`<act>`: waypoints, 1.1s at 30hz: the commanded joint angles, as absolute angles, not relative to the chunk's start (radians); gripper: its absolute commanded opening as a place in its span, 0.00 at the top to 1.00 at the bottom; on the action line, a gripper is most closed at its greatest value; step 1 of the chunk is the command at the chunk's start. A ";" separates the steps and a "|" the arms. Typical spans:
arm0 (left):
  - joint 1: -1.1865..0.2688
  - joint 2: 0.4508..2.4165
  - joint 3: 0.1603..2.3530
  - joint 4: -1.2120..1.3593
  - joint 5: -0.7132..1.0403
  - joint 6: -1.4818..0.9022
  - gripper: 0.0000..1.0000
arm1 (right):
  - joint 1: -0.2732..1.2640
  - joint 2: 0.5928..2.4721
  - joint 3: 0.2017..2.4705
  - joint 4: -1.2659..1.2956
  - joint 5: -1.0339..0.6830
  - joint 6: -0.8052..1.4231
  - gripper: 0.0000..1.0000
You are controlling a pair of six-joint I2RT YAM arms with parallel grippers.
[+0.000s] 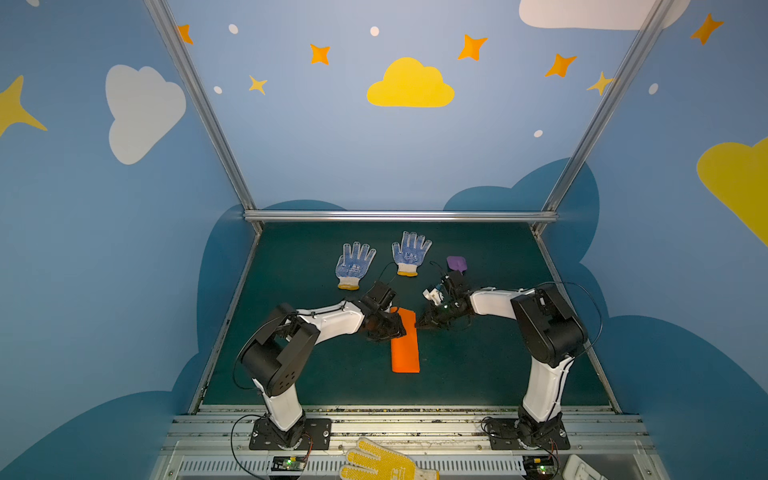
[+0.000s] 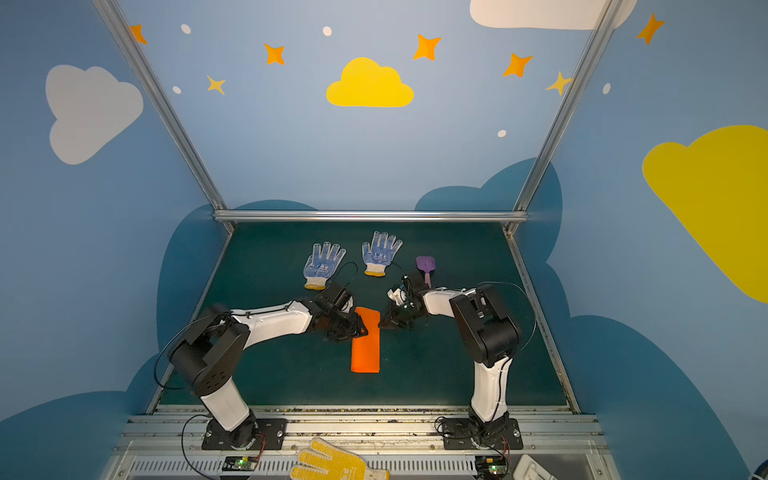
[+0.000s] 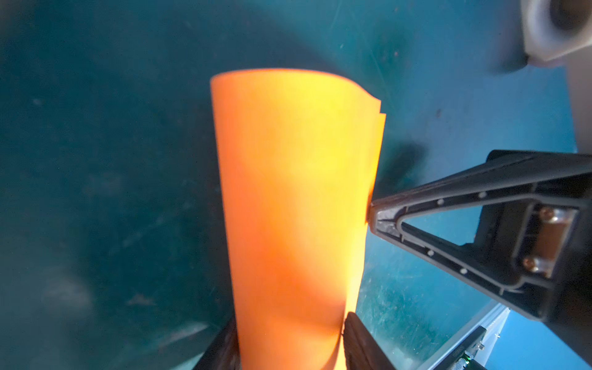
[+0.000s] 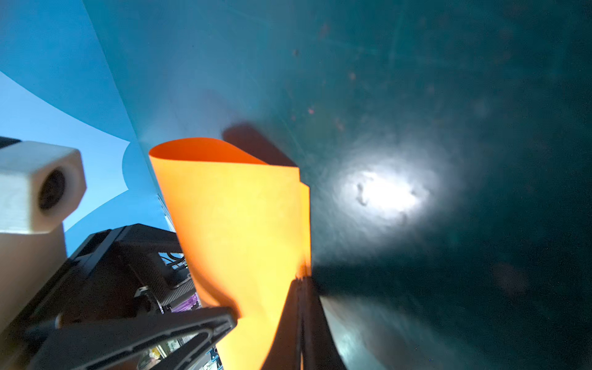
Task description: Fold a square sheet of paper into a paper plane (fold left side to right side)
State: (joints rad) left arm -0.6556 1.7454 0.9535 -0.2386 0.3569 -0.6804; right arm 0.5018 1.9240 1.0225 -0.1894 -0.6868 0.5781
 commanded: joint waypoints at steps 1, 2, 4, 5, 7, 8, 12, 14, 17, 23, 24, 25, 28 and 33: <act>-0.653 1.744 0.943 -0.317 0.285 -0.642 0.48 | 0.495 1.849 0.999 -0.242 -0.623 0.567 1.00; -0.653 1.743 0.945 -0.327 0.274 -0.634 0.48 | 0.491 1.823 0.987 -0.240 -0.619 0.571 1.00; -0.653 1.741 0.949 -0.339 0.267 -0.620 0.47 | 0.488 1.773 0.963 -0.238 -0.607 0.579 1.00; -0.653 1.740 0.951 -0.342 0.266 -0.615 0.47 | 0.487 1.754 0.953 -0.239 -0.602 0.580 1.00; -0.653 1.740 0.954 -0.346 0.263 -0.609 0.47 | 0.487 1.720 0.930 -0.237 -0.592 0.587 1.00; -0.655 1.739 0.954 -0.350 0.260 -0.606 0.47 | 0.488 1.708 0.920 -0.237 -0.587 0.590 1.00; -0.656 1.740 0.959 -0.358 0.254 -0.593 0.47 | 0.490 1.673 0.874 -0.221 -0.555 0.613 1.00; -0.656 1.739 0.960 -0.362 0.249 -0.586 0.47 | 0.492 1.669 0.855 -0.212 -0.544 0.626 1.00; -0.660 1.742 0.965 -0.368 0.246 -0.573 0.46 | 0.497 1.675 0.832 -0.189 -0.543 0.642 1.00; -0.671 1.747 0.971 -0.385 0.231 -0.555 0.46 | 0.511 1.684 0.788 -0.115 -0.566 0.676 1.00; -0.672 1.749 0.971 -0.384 0.231 -0.554 0.46 | 0.515 1.681 0.782 -0.102 -0.568 0.681 1.00; -0.673 1.750 0.972 -0.383 0.230 -0.553 0.46 | 0.520 1.680 0.777 -0.090 -0.569 0.684 1.00; -0.678 1.760 0.978 -0.382 0.229 -0.554 0.46 | 0.534 1.681 0.773 -0.079 -0.568 0.690 1.00; -0.681 1.780 0.984 -0.379 0.230 -0.555 0.46 | 0.552 1.690 0.778 -0.069 -0.565 0.696 1.00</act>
